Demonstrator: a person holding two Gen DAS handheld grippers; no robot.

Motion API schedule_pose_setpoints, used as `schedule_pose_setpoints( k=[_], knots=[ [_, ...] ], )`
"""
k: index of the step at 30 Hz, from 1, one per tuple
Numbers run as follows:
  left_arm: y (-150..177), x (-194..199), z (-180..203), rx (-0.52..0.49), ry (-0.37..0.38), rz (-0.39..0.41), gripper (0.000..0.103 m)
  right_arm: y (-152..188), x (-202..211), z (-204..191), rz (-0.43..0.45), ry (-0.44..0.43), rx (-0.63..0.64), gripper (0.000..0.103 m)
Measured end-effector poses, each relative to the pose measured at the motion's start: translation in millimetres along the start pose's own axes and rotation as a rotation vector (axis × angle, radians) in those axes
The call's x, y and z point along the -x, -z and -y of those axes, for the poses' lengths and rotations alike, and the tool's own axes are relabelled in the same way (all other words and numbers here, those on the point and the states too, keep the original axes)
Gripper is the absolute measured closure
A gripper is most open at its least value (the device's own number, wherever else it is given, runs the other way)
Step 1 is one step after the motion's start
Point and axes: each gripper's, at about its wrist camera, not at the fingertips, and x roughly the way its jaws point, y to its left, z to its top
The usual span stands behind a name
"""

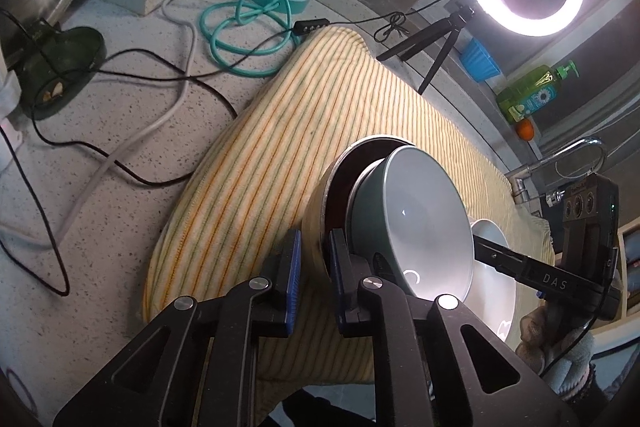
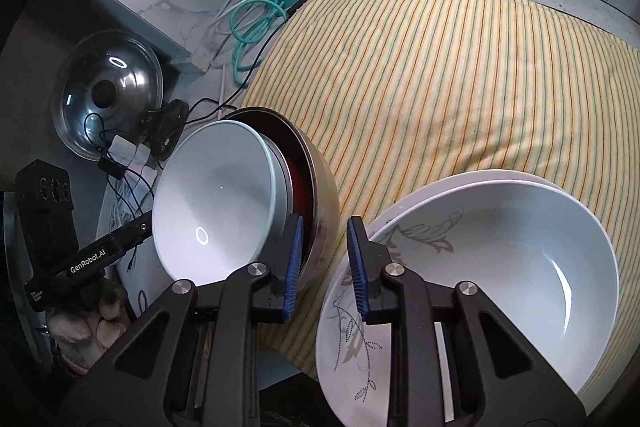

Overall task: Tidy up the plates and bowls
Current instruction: 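Carry the bowl stack onto the floral plate stack and lower it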

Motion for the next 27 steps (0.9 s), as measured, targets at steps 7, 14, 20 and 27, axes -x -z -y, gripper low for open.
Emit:
schedule_pose_setpoints(
  k=[7, 14, 20, 27],
  knots=[
    [0.0, -0.6, 2.7, -0.006, 0.005, 0.000, 0.095, -1.1, -4.3, -1.5, -0.013, -0.021, -0.006, 0.090],
    [-0.6, 0.3, 4.7, -0.015, -0.005, 0.001, 0.095, -1.6, -3.5, -0.7, -0.017, -0.033, -0.024, 0.090],
    [-0.5, 6.7, 6.9, -0.018, -0.012, 0.019, 0.095, 0.1, -0.5, -2.5, -0.018, -0.038, -0.023, 0.090],
    [-0.4, 19.6, 16.4, -0.031, -0.009, 0.049, 0.095, 1.1, 16.1, -7.9, 0.008, -0.049, -0.013, 0.090]
  ],
)
